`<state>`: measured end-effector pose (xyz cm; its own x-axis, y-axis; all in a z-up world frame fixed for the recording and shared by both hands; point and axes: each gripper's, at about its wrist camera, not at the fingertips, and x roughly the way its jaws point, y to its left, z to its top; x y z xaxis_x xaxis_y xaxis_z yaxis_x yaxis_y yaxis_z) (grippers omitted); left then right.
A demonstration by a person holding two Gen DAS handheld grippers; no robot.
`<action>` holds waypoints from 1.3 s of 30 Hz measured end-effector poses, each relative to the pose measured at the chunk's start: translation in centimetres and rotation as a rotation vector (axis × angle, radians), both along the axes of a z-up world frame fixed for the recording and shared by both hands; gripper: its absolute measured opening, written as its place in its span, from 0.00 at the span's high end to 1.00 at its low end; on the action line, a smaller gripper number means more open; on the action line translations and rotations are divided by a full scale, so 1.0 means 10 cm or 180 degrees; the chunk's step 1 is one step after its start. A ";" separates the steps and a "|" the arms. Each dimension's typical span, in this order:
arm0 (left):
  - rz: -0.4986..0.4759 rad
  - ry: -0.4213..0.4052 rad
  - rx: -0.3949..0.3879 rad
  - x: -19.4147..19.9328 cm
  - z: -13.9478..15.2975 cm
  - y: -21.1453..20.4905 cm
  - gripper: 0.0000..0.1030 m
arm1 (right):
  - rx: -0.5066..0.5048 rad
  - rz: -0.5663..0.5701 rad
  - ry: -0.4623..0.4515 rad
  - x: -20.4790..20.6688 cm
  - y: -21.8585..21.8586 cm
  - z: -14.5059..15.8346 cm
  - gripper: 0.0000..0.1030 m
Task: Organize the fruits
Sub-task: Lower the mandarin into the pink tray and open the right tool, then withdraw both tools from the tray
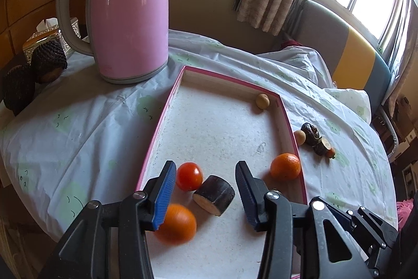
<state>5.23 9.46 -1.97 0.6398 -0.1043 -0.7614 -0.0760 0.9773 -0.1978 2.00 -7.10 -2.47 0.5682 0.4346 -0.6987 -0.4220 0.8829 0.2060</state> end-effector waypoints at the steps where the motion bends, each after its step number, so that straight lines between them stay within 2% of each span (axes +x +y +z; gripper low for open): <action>1: -0.0014 -0.0001 0.0005 -0.01 0.01 -0.02 0.54 | -0.0001 -0.0019 -0.0006 0.00 -0.02 0.00 0.56; 11: -0.0228 -0.0005 0.0027 -0.06 0.00 -0.23 0.54 | 0.0014 -0.0236 -0.0008 -0.01 -0.20 -0.02 0.56; 22: -0.0481 -0.0016 -0.0023 -0.06 0.01 -0.47 0.55 | 0.0042 -0.0664 0.0061 0.05 -0.62 -0.11 0.56; 25: -0.0591 0.0007 0.0085 -0.03 -0.01 -0.57 0.61 | 0.0038 -0.0772 0.0078 0.08 -0.74 -0.13 0.56; 27: -0.0673 -0.0001 0.0116 -0.02 -0.02 -0.62 0.62 | 0.0032 -0.0839 0.0087 0.10 -0.81 -0.15 0.56; 39: -0.1197 -0.0071 -0.0051 0.25 0.07 -1.04 0.75 | -0.0038 -0.1004 0.0115 0.36 -1.10 -0.24 0.56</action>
